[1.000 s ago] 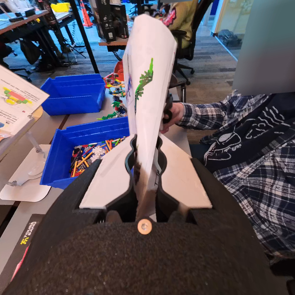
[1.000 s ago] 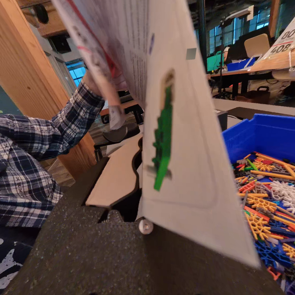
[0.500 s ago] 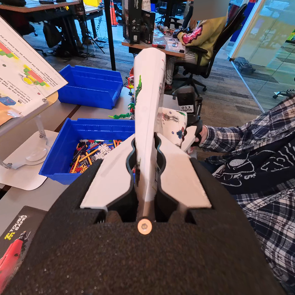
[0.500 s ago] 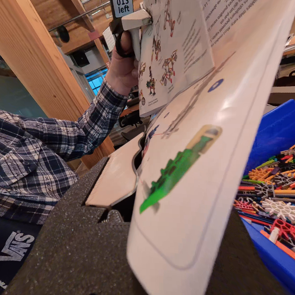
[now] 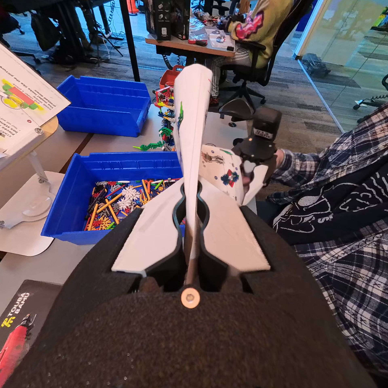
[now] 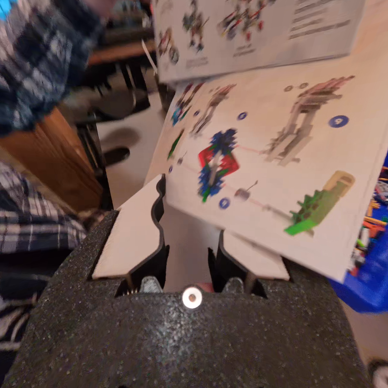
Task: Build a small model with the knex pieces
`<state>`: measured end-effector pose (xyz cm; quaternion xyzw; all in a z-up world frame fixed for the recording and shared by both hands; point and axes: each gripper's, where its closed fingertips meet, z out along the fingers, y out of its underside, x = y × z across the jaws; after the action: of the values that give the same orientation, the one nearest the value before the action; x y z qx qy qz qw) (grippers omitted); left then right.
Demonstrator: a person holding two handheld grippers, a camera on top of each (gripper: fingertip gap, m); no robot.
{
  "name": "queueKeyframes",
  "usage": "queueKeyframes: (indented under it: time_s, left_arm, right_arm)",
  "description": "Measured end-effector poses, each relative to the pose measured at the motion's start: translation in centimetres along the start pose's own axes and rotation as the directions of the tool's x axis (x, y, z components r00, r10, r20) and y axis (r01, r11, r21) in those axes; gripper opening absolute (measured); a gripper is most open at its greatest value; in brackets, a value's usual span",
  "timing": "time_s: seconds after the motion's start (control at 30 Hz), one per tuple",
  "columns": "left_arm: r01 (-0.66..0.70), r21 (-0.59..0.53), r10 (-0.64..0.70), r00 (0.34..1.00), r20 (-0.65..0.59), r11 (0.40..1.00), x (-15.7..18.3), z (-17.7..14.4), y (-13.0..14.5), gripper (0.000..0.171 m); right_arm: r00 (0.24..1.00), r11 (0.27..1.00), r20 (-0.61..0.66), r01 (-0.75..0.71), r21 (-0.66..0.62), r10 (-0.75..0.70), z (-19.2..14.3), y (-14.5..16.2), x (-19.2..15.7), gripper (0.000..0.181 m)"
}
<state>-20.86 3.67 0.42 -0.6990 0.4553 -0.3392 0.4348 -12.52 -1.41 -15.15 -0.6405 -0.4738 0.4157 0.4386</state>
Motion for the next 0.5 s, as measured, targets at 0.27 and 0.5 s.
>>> queueKeyframes:
  time_s: [0.27, 0.5]
  left_arm:
    - [-0.027, -0.044, 0.025, 0.999, -0.043, 0.999, 0.9, -0.2, -0.2, 0.0]
    - [-0.067, -0.086, 0.061, 0.995, -0.08, 0.994, 2.5, 0.3, -0.6, 0.0]
  right_arm:
    - [0.957, 0.957, 0.022, 0.288, 0.011, -0.288, -6.6, -4.2, -2.7, 0.046]
    - [0.955, 0.922, -0.013, 0.29, 0.256, -0.296, -10.7, -12.7, -1.8, 0.077]
